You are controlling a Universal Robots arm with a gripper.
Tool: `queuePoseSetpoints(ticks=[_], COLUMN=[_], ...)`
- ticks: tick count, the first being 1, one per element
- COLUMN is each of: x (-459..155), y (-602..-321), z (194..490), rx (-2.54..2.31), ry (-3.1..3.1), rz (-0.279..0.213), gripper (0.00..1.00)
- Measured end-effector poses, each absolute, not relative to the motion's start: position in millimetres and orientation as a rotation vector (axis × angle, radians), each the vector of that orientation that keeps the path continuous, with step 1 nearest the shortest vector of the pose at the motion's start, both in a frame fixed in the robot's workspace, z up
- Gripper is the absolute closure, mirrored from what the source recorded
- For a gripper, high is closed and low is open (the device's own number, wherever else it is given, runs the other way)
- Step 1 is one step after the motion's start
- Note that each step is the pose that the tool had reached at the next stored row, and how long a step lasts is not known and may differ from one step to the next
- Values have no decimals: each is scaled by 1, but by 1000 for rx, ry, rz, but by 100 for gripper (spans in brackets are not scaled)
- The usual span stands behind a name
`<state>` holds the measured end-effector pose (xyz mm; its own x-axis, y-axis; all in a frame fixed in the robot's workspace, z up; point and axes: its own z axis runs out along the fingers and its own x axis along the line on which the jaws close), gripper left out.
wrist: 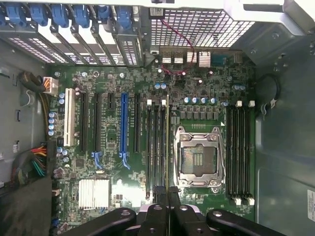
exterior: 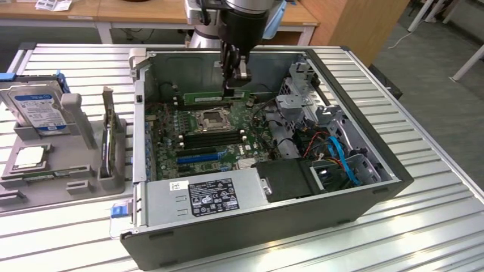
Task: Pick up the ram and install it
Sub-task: 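Insert the ram into the slot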
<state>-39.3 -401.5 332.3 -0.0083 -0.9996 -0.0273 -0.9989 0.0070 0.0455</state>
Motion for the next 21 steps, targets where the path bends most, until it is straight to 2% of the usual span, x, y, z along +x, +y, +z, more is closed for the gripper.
queuePoseSetpoints(ticks=[21], x=[-39], y=[-401], z=[314], rx=[2203], ry=[-2220], rz=[-81], gripper=[89])
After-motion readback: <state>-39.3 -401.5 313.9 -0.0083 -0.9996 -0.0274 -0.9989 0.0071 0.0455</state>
